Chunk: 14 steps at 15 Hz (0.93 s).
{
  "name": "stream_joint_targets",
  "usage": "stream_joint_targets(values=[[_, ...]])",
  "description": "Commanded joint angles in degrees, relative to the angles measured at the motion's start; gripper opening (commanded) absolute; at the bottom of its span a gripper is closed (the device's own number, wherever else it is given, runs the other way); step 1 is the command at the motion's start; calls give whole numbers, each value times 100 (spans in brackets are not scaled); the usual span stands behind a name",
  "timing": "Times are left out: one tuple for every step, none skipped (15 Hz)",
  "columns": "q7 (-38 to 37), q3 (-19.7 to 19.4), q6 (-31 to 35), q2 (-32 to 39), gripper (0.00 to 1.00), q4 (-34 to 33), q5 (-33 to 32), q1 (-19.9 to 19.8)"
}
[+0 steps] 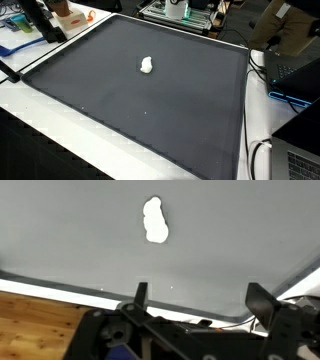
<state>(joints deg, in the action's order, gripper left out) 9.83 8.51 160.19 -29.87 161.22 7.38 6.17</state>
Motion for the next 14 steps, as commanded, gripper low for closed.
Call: stream_joint_targets(values=[[-1581, 1573, 1095, 748, 100, -25, -534, -1330], [-2067, 2055, 978, 814, 100, -63, -503, -1680], [-1594, 1106, 774, 606, 100, -100, -648, -826], [-1908, 1426, 825, 768, 100, -133, -714, -1109], [-2064, 1593, 855, 882, 100, -163, -743, -1265], [-2124, 1647, 869, 942, 100, -185, -754, -1334], [-2137, 1656, 870, 952, 100, -194, -756, -1359], [-2140, 1656, 870, 951, 100, -200, -757, -1368], [-2187, 1546, 999, 1152, 100, -213, -673, -1287], [-2285, 1936, 1037, 1231, 100, -232, -432, -1729], [-2295, 1769, 1116, 1480, 100, -241, -236, -1567], [-2393, 1809, 1151, 1696, 100, -243, -219, -1655], [-2451, 1817, 1189, 1900, 100, -243, -193, -1693], [-2433, 1764, 1360, 2157, 100, -242, -115, -1648]])
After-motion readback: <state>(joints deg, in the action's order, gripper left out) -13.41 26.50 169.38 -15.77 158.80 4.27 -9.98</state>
